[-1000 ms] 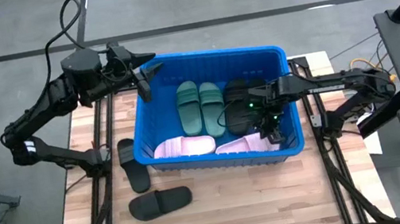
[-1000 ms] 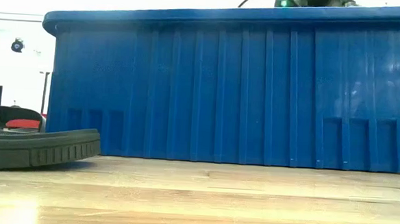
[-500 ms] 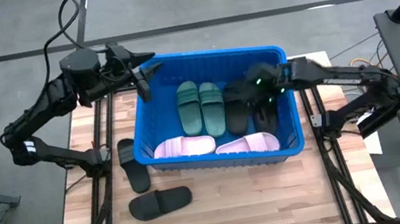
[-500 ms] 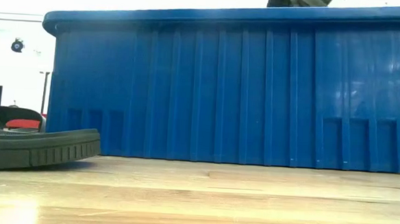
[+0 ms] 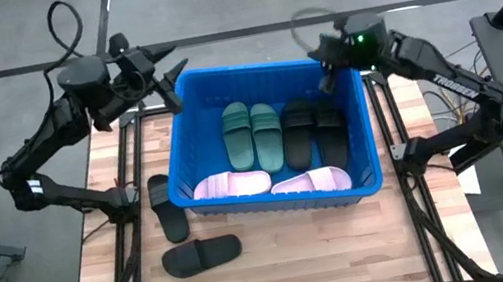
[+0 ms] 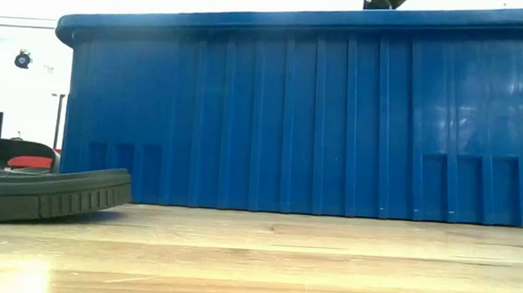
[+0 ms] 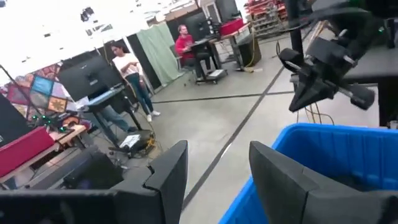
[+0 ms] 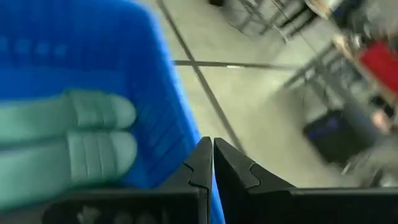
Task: Pick and place slides into bin
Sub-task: Put the black slide into the blue container
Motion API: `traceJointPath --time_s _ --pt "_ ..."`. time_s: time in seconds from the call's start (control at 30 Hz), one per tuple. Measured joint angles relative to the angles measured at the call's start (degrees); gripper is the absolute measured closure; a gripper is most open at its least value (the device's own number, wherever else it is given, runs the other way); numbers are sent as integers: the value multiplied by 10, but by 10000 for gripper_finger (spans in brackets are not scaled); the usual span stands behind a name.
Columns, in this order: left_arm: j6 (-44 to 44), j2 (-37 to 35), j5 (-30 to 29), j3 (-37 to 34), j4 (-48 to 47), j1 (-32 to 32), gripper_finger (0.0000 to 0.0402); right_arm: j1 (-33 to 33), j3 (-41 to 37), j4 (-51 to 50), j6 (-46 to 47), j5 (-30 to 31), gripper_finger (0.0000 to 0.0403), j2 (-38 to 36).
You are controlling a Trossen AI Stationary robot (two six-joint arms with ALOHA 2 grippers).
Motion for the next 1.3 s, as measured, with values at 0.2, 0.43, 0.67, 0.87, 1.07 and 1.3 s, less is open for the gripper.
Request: traceJointPath --time_s 0.2,0.43,0.67,0.87,1.07,1.3 --pt "-29 -26 63 6 0 17 244 -62 24 103 206 -302 394 -14" --pt "-135 -63 237 2 -58 80 244 -73 19 189 269 -394 394 -72" --pt "-164 -71 152 -36 -70 129 244 -89 5 95 200 -132 348 -127" --pt "-226 -44 -127 -110 -50 147 244 -110 1 112 131 -29 301 -101" --pt "-283 8 32 -171 41 213 244 -146 0 126 120 -13 285 -47" --pt "-310 59 150 -165 39 265 244 -177 3 182 101 -9 292 -28"
